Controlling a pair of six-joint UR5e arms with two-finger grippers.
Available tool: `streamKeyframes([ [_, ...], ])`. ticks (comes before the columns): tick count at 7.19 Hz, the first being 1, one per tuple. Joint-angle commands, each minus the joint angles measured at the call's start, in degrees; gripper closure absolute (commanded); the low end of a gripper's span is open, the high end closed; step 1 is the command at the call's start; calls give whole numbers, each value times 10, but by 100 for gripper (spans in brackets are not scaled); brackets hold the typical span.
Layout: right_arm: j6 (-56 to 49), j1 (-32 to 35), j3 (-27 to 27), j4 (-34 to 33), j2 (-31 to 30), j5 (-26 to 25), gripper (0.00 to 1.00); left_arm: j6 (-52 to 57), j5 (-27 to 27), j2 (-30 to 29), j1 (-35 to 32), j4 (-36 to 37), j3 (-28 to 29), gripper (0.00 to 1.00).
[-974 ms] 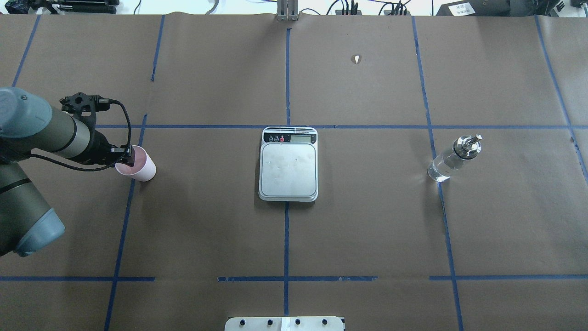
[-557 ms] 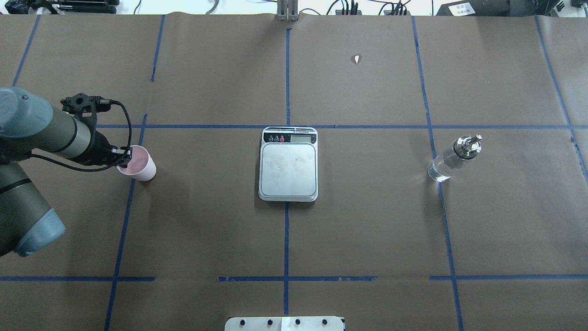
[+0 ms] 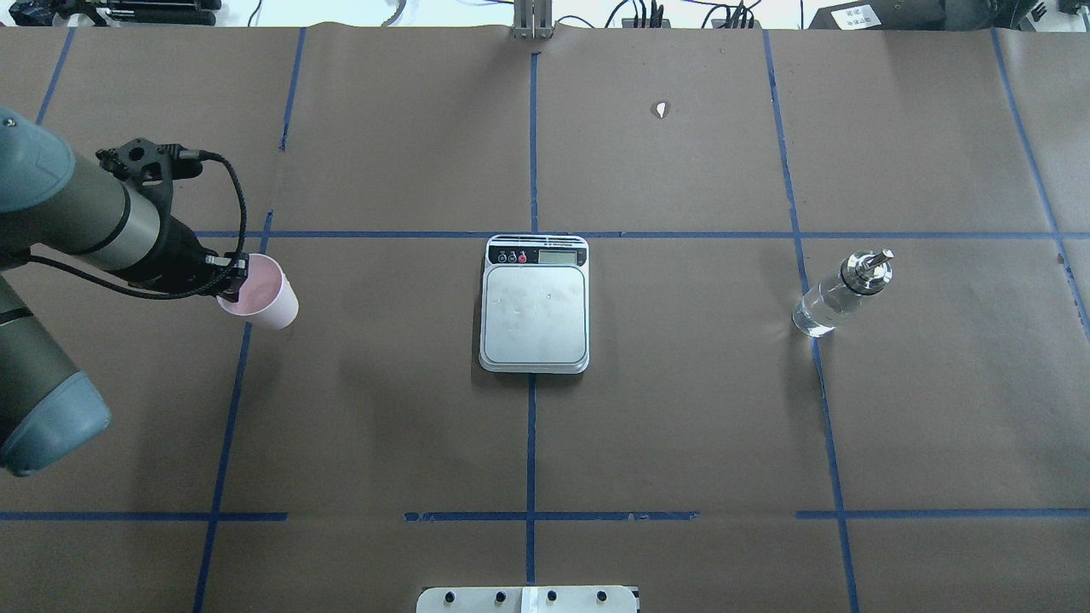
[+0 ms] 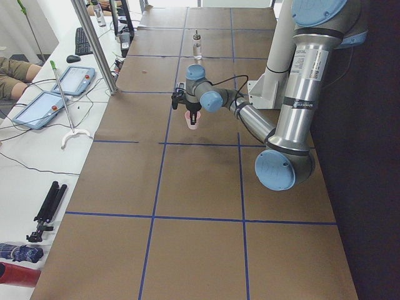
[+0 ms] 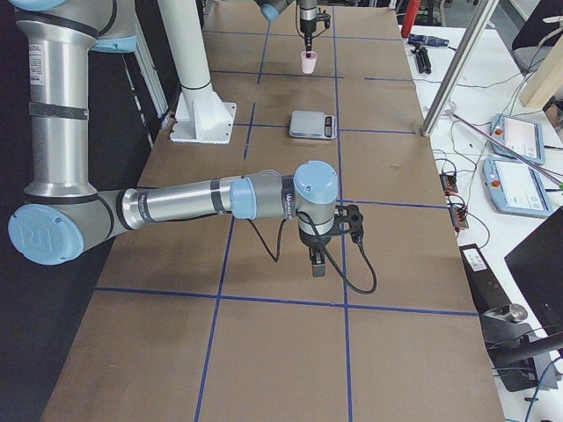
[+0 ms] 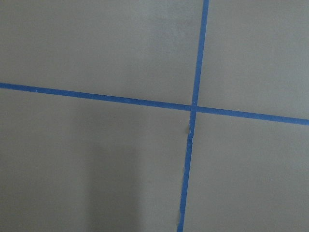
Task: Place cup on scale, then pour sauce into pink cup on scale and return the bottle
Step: 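Carry the pink cup with the left gripper onto the scale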
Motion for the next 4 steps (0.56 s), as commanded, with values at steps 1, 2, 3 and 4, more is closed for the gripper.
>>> streamKeyframes([
  [1, -1, 0, 11, 0, -6, -1, 0, -36, -22, -140, 1, 145, -20, 100],
  [2, 1, -1, 3, -3, -8, 0, 0, -98, -30, -177, 7, 144, -9, 100],
  [3, 2, 0, 1, 0, -15, 5, 0, -148, -30, -215, 28, 142, 16, 100],
  [4, 2, -1, -3, 0, -14, 5, 0, -208, -25, -254, 63, 123, 38, 100],
])
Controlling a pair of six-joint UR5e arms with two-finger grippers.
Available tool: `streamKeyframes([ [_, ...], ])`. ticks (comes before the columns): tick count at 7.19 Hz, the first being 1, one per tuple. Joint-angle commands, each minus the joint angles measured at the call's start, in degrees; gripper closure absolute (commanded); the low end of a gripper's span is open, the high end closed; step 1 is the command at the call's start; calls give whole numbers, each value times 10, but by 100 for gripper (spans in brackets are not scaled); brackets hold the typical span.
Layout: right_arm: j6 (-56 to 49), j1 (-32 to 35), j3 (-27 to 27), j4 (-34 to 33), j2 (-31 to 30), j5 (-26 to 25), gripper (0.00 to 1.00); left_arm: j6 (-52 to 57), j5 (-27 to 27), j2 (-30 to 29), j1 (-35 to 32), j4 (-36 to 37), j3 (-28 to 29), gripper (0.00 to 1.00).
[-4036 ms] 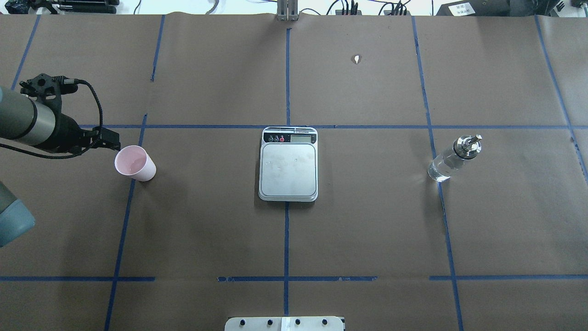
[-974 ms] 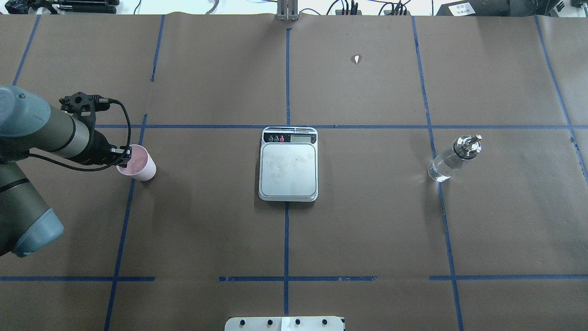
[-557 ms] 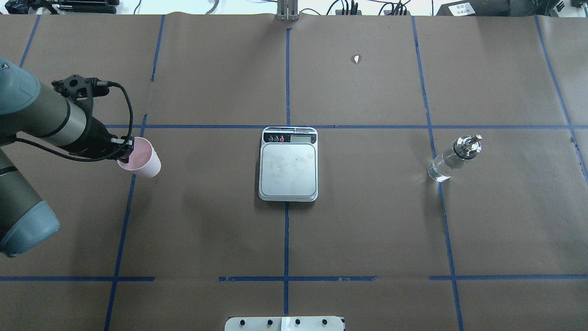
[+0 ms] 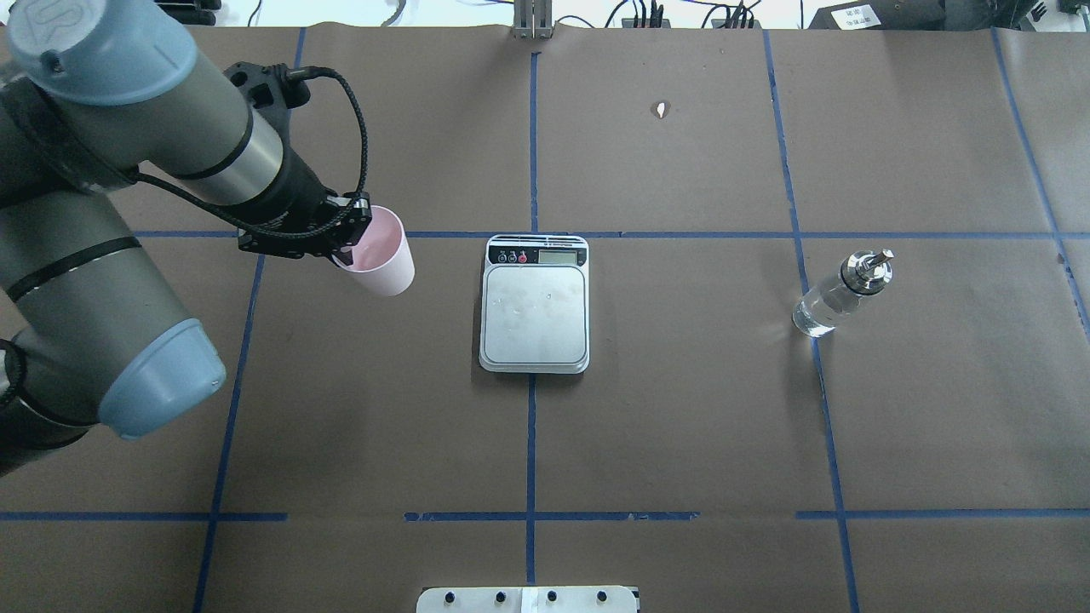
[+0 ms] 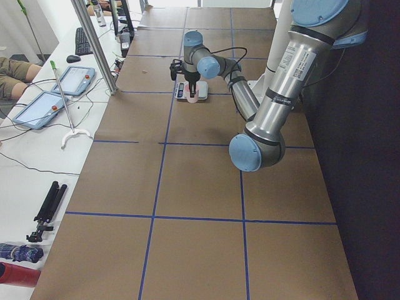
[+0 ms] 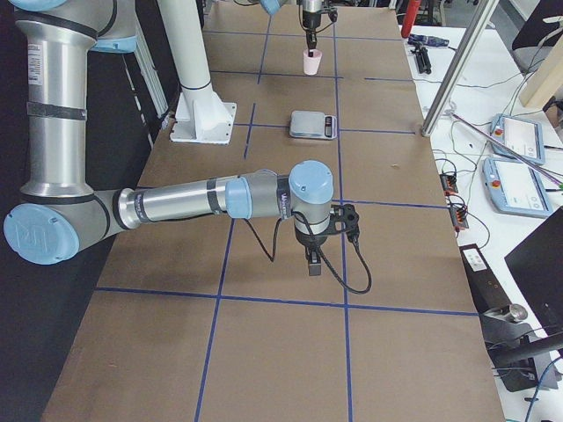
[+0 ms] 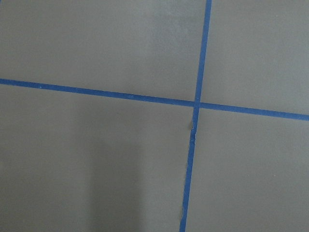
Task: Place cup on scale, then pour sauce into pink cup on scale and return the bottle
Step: 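Carry the pink cup with the left gripper onto the scale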
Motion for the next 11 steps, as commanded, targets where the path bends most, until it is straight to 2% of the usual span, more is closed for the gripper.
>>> streamKeyframes([
  [1, 1, 0, -3, 1, -1, 2, 0, -109, 8, -84, 58, -37, 79, 100],
  [2, 1, 0, 0, 1, 0, 3, 0, -146, 41, -112, 75, -68, 122, 100],
  [3, 1, -2, -2, 1, 4, 5, 0, -149, 48, -121, 80, -84, 153, 100],
  [4, 0, -2, 0, -4, 17, 5, 0, -149, 94, -125, 91, -88, 162, 100],
  [7, 0, -7, 0, -6, 17, 4, 0, -151, 122, -160, 115, -107, 254, 100],
  [11, 0, -8, 0, -6, 24, 2, 0, -145, 122, -142, 116, -116, 253, 100],
])
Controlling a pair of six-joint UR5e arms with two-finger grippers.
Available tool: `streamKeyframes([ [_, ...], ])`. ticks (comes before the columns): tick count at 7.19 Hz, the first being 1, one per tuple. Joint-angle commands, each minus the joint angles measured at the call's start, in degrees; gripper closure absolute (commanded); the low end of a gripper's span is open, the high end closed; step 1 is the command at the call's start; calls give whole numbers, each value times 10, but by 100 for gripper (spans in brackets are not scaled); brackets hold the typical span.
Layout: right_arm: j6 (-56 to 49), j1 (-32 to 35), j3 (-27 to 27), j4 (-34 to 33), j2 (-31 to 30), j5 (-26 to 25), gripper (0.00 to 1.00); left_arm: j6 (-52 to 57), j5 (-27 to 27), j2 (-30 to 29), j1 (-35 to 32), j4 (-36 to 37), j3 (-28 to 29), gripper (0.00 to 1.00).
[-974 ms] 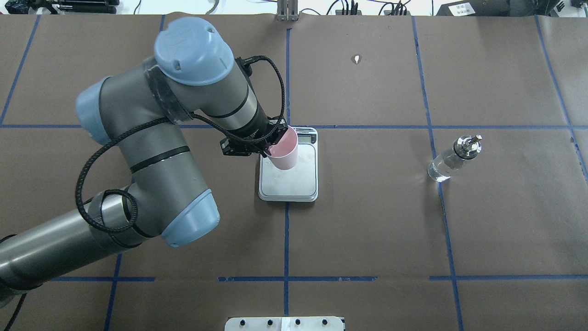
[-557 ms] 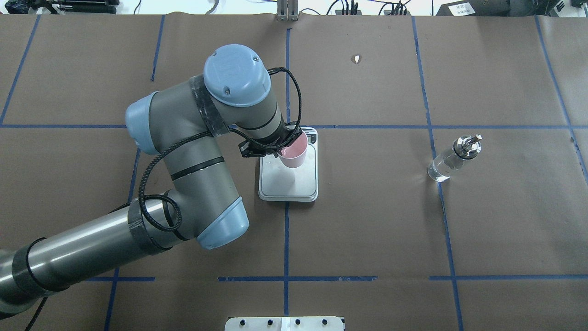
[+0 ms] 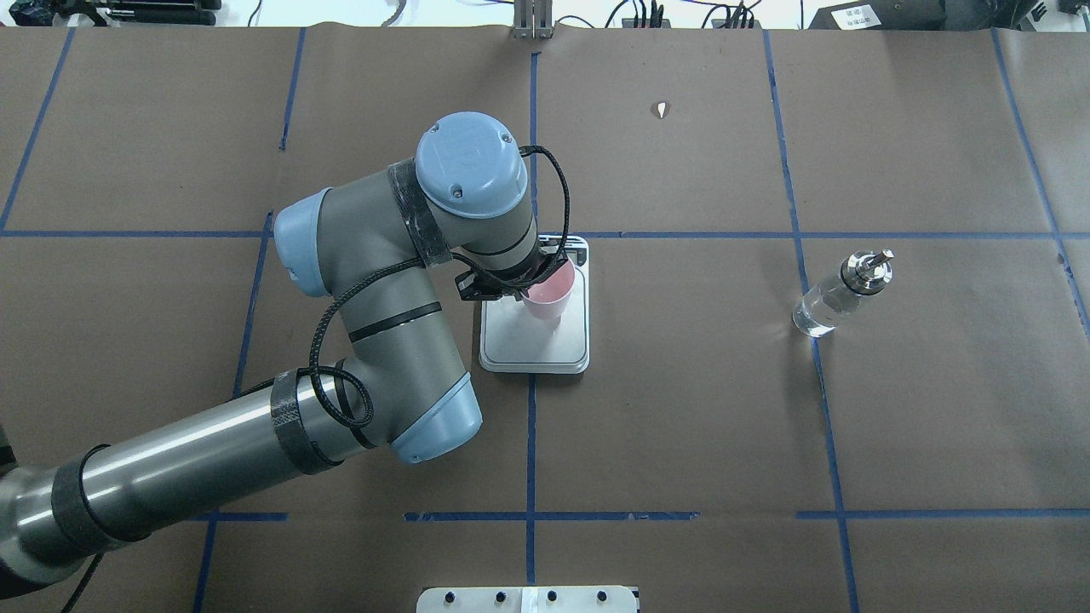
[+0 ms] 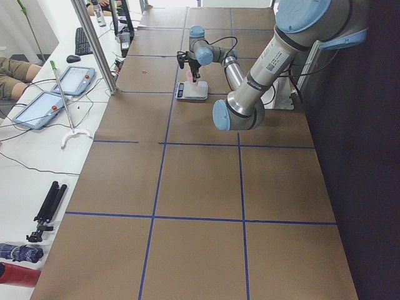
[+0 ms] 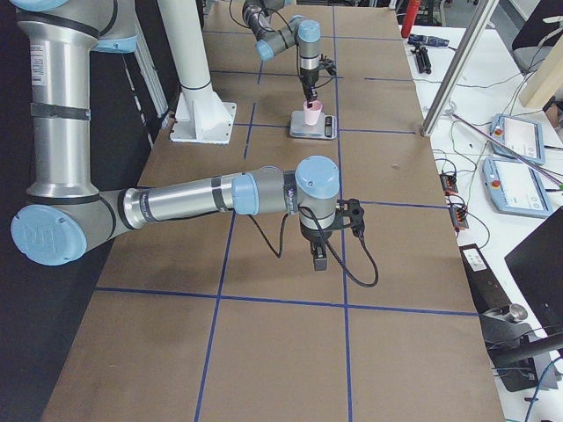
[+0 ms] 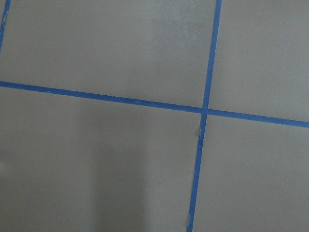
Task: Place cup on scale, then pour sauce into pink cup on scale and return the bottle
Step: 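Carry the pink cup with the left gripper onto the scale, then lower the cup onto the scale and open the left gripper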
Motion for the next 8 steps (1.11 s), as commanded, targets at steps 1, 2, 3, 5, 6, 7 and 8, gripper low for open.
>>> streamKeyframes([
  [1, 0, -1, 0, -1, 4, -1, 0, 2, 0, 15, 0, 0, -4, 100],
  [2, 0, 0, 1, 0, 4, -1, 0, 2, -1, 16, 0, 0, -5, 100],
  [3, 0, -1, 1, 0, 4, -1, 0, 2, -2, 16, 0, 0, -5, 100],
  [5, 0, 0, 0, -1, 4, -2, 0, 9, 1, 16, 0, 0, -16, 0],
  [6, 0, 0, 0, 0, 4, -2, 0, 10, 1, 28, -1, 0, -36, 0],
  [7, 0, 0, 1, -1, 4, 1, 0, 18, -1, 44, -1, 2, -66, 0],
  [8, 1, 0, 13, -3, 3, 2, 0, 40, -3, 54, -5, 8, -94, 0],
])
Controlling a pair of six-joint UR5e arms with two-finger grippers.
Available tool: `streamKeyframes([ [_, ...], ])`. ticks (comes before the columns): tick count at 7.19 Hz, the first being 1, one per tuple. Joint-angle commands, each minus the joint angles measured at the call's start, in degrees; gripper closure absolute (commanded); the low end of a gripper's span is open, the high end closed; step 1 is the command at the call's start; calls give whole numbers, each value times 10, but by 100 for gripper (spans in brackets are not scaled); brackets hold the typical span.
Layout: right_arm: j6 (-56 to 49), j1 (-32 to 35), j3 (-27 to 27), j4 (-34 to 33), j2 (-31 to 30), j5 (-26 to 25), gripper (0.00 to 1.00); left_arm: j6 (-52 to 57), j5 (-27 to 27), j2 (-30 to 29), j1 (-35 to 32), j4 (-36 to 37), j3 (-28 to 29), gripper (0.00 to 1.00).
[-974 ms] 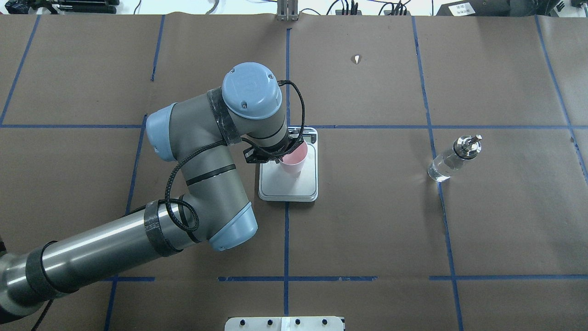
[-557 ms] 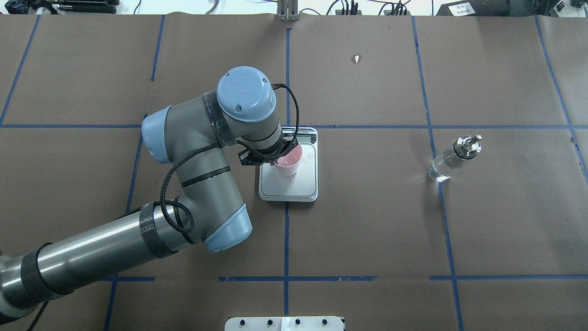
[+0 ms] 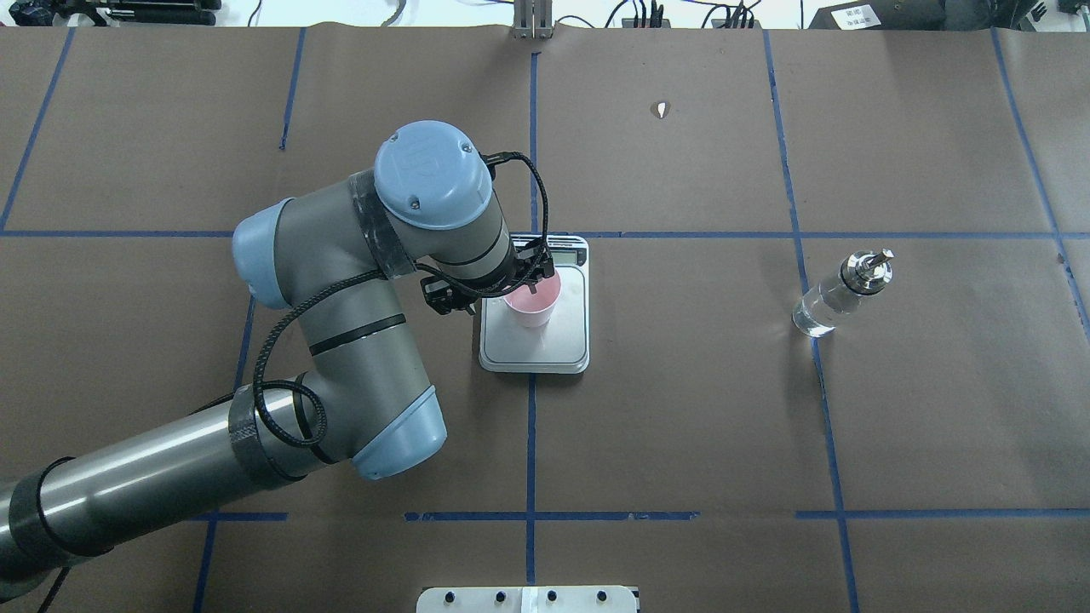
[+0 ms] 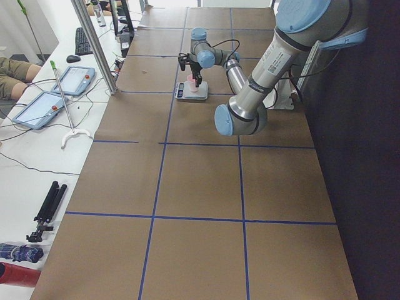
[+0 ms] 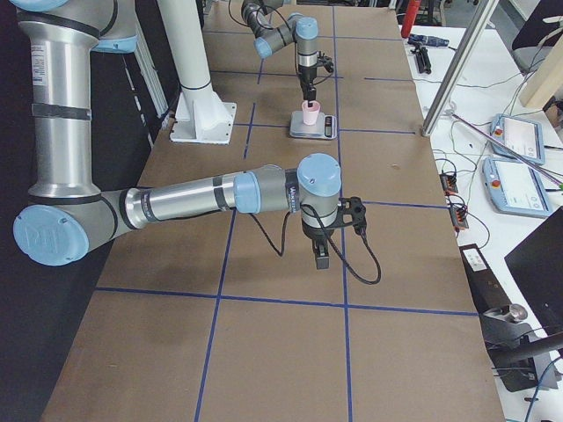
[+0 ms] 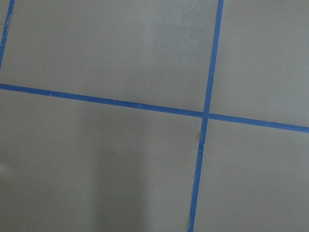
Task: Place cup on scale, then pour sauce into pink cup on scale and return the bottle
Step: 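Lower the cup onto the scale and open the left gripper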
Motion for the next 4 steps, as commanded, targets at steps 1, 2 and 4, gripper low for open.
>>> streamKeyframes([
  [1, 19, -9, 44, -43, 0, -1, 0, 35, -3, 20, -9, 20, -48, 0],
  [2, 51, -19, 100, -89, -2, -3, 0, 59, -3, 21, -18, 45, -66, 0],
  [4, 132, -66, 199, -119, -8, -3, 0, 137, -11, 34, -57, 112, -127, 0],
])
